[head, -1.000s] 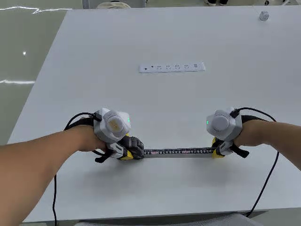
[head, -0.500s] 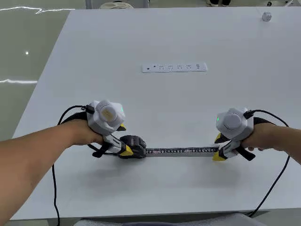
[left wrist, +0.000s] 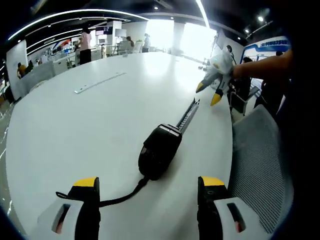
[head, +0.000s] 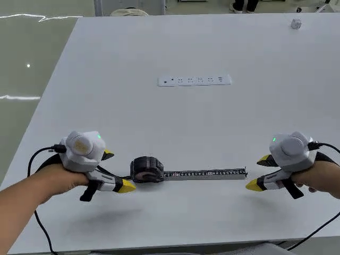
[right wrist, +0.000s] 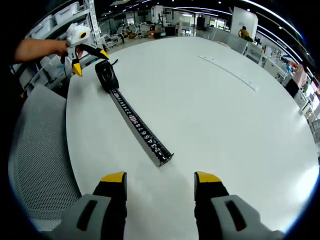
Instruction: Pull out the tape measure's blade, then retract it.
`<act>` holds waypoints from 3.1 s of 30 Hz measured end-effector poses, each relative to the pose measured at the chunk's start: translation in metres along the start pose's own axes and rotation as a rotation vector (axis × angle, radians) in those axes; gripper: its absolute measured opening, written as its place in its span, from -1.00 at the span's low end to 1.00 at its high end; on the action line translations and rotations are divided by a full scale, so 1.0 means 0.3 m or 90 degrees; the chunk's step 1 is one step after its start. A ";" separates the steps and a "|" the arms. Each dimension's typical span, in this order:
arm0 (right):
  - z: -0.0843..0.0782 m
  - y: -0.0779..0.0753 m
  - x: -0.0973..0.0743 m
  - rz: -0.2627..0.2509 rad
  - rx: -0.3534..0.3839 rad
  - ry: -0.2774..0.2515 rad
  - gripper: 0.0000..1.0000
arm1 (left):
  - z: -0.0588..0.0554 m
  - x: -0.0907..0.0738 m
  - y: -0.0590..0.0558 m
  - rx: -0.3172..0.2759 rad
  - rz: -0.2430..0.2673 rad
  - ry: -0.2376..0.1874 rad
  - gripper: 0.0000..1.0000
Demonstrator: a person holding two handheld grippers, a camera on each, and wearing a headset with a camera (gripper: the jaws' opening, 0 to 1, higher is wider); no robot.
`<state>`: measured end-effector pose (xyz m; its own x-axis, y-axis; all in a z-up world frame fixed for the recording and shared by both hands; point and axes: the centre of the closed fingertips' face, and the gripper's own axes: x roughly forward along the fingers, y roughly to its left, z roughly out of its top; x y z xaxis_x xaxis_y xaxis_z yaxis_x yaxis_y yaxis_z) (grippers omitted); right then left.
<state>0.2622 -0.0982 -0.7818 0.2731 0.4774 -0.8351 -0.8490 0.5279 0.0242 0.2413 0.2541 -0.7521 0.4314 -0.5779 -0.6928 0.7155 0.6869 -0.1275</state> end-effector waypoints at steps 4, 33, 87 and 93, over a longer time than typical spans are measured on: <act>-0.016 -0.008 -0.051 -0.048 0.031 -0.044 0.19 | -0.022 -0.064 0.017 -0.050 0.033 -0.052 0.62; -0.168 0.059 -0.290 -0.170 0.142 -0.180 1.00 | -0.155 -0.247 -0.015 -0.117 0.124 -0.154 1.00; -0.180 0.097 -0.303 -0.123 0.074 -0.138 0.88 | -0.011 -0.147 -0.084 -0.163 0.184 -0.168 0.98; -0.149 0.089 -0.285 -0.104 0.054 -0.131 0.87 | 0.006 -0.122 -0.121 -0.158 0.174 -0.160 0.98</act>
<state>0.1960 -0.1563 -0.7342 0.4964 0.5091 -0.7032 -0.7479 0.6621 -0.0486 0.2004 0.2496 -0.7209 0.7287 -0.4286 -0.5342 0.4161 0.8966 -0.1517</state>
